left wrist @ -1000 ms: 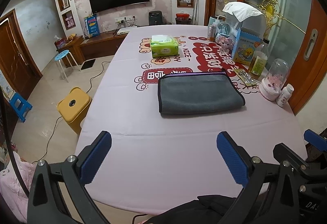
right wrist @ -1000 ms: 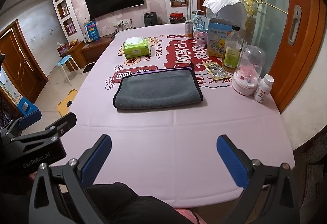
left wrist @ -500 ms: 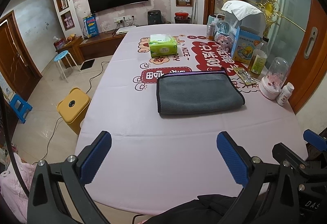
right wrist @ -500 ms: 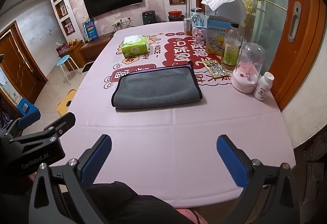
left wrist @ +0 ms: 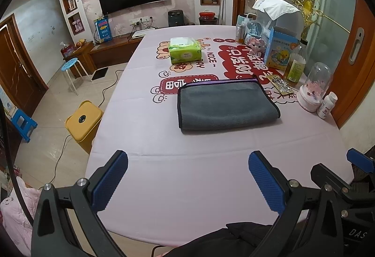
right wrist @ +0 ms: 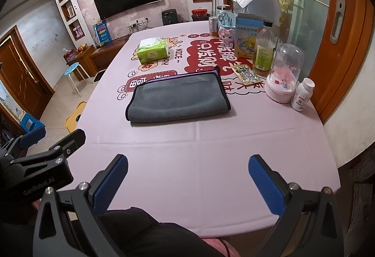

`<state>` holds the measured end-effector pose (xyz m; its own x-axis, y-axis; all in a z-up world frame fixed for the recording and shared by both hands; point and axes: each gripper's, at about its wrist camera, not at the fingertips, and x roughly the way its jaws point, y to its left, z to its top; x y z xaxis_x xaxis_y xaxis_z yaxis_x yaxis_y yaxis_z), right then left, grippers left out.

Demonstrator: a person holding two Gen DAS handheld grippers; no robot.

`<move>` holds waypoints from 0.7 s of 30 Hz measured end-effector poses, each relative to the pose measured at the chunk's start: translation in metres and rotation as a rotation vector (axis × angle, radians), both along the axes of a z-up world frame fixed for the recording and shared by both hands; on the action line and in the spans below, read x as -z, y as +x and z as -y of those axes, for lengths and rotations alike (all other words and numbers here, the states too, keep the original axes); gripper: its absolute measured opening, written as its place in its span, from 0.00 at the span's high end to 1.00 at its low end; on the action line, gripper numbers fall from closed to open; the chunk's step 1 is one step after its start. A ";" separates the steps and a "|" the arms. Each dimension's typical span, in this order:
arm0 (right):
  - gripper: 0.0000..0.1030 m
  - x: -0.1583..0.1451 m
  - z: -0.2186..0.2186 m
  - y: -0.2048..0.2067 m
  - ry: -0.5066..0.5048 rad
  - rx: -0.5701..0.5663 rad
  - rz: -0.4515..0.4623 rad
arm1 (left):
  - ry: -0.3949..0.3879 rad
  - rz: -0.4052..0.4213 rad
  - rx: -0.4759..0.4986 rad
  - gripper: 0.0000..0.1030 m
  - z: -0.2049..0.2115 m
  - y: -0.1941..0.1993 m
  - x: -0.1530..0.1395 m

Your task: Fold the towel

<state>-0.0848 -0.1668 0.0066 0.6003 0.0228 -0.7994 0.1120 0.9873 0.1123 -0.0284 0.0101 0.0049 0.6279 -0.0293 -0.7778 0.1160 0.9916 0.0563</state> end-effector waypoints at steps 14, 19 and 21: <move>0.00 0.003 0.004 0.001 0.004 0.003 -0.007 | 0.004 -0.004 0.005 0.01 0.004 -0.001 0.003; 0.00 0.003 0.005 0.001 0.004 0.003 -0.009 | 0.004 -0.004 0.005 0.01 0.005 -0.001 0.003; 0.00 0.003 0.006 0.001 0.004 0.003 -0.009 | 0.004 -0.005 0.005 0.01 0.005 0.000 0.003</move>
<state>-0.0834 -0.1723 0.0031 0.5935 0.0243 -0.8045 0.1161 0.9865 0.1155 -0.0288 0.0054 0.0022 0.6240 -0.0292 -0.7809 0.1214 0.9908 0.0600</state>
